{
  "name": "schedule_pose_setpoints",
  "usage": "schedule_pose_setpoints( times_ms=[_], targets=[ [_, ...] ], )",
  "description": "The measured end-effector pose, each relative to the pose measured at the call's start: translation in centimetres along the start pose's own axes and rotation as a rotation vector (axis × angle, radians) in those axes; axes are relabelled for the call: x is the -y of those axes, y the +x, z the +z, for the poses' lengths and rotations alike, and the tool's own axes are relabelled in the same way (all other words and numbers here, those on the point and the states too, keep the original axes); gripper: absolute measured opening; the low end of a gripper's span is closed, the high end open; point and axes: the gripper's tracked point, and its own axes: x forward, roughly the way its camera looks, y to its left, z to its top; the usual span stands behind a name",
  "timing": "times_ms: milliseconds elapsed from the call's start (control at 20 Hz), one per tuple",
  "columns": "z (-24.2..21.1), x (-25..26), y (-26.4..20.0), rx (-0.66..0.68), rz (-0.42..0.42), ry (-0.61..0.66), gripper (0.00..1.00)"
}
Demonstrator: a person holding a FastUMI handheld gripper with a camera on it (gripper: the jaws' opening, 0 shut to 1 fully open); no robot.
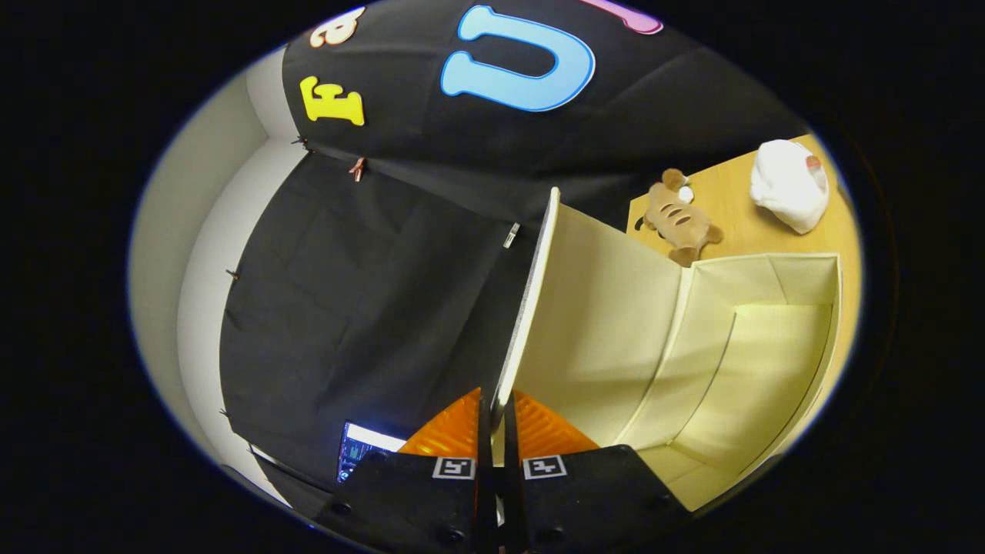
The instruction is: Open the storage box then place both shoes into the box .Put the left shoe in first, then the right shoe, with the right side of both shoes facing outward in a uniform manner.
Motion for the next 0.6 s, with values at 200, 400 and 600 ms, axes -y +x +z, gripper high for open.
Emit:
schedule_pose_setpoints(
  times_ms=[200, 400, 600],
  targets=[
    [-0.7, -0.5, 3.3, 0.011, -0.043, -0.009, 0.11],
    [-2.2, 0.1, 5.0, 0.002, -0.082, -0.044, 0.39],
    [-3.1, 0.7, 5.0, 0.001, -0.117, -0.089, 0.88]
  ],
)
